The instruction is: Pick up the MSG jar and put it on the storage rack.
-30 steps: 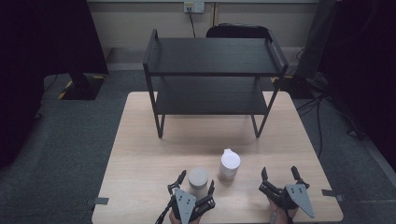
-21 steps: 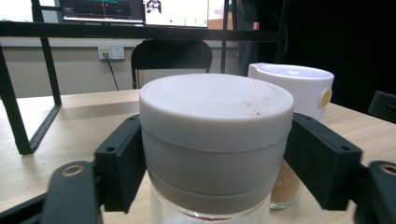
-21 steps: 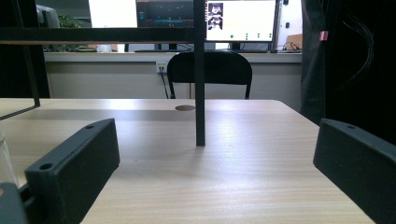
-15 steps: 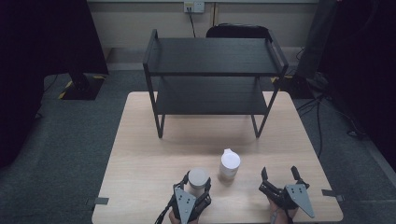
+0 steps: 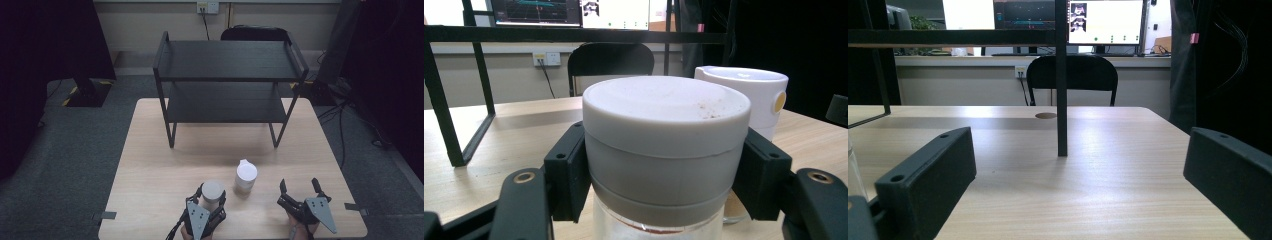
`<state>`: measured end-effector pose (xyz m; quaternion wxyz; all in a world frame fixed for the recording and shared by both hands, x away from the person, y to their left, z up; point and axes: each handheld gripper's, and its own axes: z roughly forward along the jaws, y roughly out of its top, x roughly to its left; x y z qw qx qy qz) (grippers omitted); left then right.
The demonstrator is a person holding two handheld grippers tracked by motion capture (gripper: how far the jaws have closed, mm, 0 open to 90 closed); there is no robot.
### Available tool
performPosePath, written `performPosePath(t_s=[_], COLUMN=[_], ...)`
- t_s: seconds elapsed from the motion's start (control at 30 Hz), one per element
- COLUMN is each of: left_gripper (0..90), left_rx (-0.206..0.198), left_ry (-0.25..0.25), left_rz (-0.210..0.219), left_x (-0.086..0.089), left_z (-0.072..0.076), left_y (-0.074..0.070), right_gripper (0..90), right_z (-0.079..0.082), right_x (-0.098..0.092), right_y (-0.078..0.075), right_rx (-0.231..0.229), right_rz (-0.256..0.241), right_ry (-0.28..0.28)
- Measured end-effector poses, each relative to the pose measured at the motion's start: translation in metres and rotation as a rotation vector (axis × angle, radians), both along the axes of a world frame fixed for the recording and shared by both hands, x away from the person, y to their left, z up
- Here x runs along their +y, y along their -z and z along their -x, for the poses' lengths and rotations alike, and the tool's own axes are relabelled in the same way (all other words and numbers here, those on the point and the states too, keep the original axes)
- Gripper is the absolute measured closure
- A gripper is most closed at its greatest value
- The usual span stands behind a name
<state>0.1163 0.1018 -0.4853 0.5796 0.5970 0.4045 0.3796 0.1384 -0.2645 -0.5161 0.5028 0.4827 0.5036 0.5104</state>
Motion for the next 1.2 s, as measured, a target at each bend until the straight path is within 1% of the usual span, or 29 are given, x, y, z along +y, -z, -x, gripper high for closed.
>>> performPosePath(t_s=[0.1,0.3,0.37,0.43,0.57,0.67,0.8,0.93,1.0,1.1,1.2], left_gripper=[34.3,34.3,34.3,34.3,34.3,34.3,34.3,34.3,34.3,34.3,34.3], left_rx=[-0.004,0.001,0.012,0.008,0.003,-0.007,0.007,0.005,0.001,0.0,-0.002], left_ry=[0.005,0.01,0.016,0.027,0.047,0.058,0.077,0.087,0.097,0.094,0.113], left_rz=[-0.001,0.002,0.01,0.023,0.01,0.01,0.02,0.005,0.005,0.003,0.007], left_x=[0.001,0.003,0.005,0.007,0.01,0.012,0.019,0.022,0.025,0.027,0.032], left_z=[0.0,0.0,0.002,0.002,0.003,0.003,0.001,-0.001,-0.002,-0.003,-0.006], left_y=[0.0,-0.001,-0.003,-0.005,-0.011,-0.014,-0.018,-0.02,-0.021,-0.024,-0.026], right_gripper=[0.0,0.0,0.0,0.0,0.0,0.0,0.0,0.0,0.0,0.0,0.0], right_z=[0.0,0.0,0.0,0.0,0.0,0.0,0.0,0.0,0.0,0.0,0.0], right_x=[0.0,0.0,0.0,0.0,0.0,0.0,0.0,0.0,0.0,0.0,0.0], right_y=[0.0,0.0,0.0,0.0,0.0,0.0,0.0,0.0,0.0,0.0,0.0], right_rx=[0.0,0.0,0.0,0.0,0.0,0.0,0.0,0.0,0.0,0.0,0.0], right_rz=[0.0,0.0,0.0,0.0,0.0,0.0,0.0,-0.001,-0.001,-0.001,-0.001], right_ry=[0.0,0.0,0.0,0.0,0.0,0.0,0.0,0.001,0.001,0.001,0.001])
